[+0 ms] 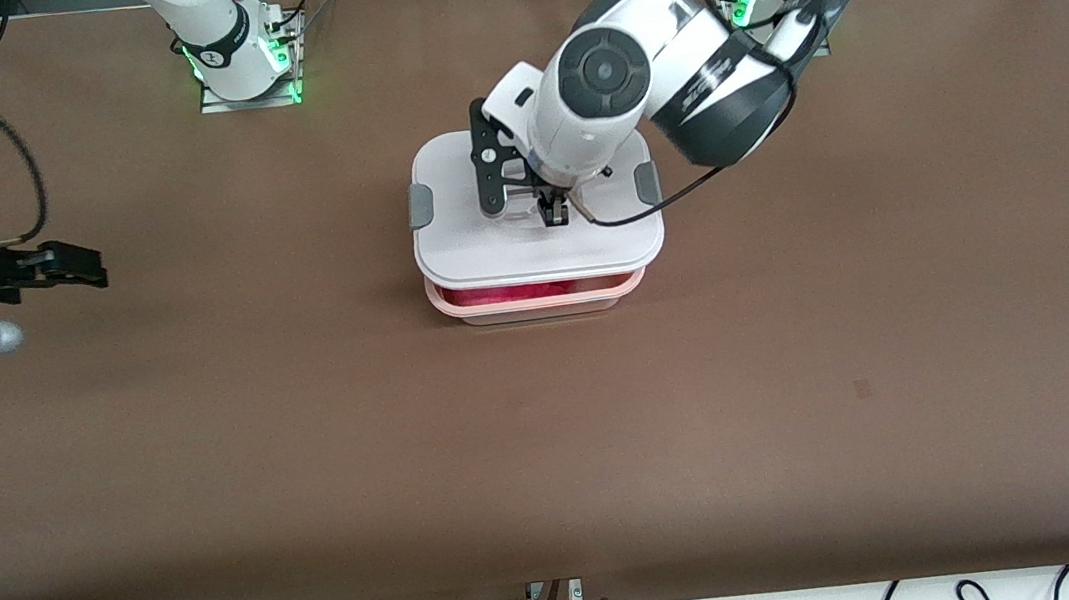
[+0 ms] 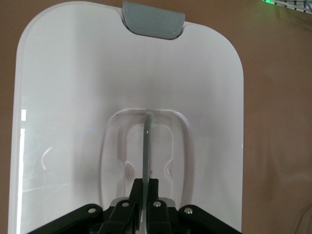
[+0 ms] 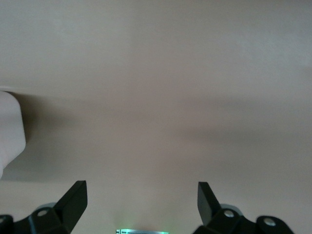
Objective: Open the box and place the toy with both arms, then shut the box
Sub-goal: 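Lower the lid onto the box with the left gripper while the right gripper withdraws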
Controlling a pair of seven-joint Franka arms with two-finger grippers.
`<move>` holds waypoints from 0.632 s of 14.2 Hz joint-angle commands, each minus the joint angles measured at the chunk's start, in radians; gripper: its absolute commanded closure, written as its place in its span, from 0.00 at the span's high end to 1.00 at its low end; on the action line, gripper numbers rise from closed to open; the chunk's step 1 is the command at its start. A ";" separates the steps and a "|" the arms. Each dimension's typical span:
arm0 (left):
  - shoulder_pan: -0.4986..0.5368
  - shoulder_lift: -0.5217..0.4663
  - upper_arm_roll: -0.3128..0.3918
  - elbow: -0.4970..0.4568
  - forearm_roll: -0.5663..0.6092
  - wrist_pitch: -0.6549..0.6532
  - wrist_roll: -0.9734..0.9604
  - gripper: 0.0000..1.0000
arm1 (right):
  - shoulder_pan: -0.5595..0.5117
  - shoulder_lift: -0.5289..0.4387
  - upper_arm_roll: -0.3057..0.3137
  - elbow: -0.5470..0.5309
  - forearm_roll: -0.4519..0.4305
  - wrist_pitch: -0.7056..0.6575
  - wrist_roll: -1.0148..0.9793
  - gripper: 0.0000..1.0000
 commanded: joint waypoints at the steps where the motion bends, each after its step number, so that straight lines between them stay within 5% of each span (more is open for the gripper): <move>1: -0.003 0.023 0.007 0.008 0.003 0.001 -0.008 0.00 | -0.041 -0.030 0.043 -0.013 0.006 -0.020 0.004 1.00; 4: -0.017 0.062 0.008 0.000 0.023 0.058 -0.101 0.00 | -0.172 -0.139 0.204 -0.117 -0.035 -0.015 0.001 1.00; 9: -0.031 0.075 0.015 -0.045 0.089 0.087 -0.098 0.00 | -0.213 -0.280 0.237 -0.224 -0.093 -0.014 -0.004 1.00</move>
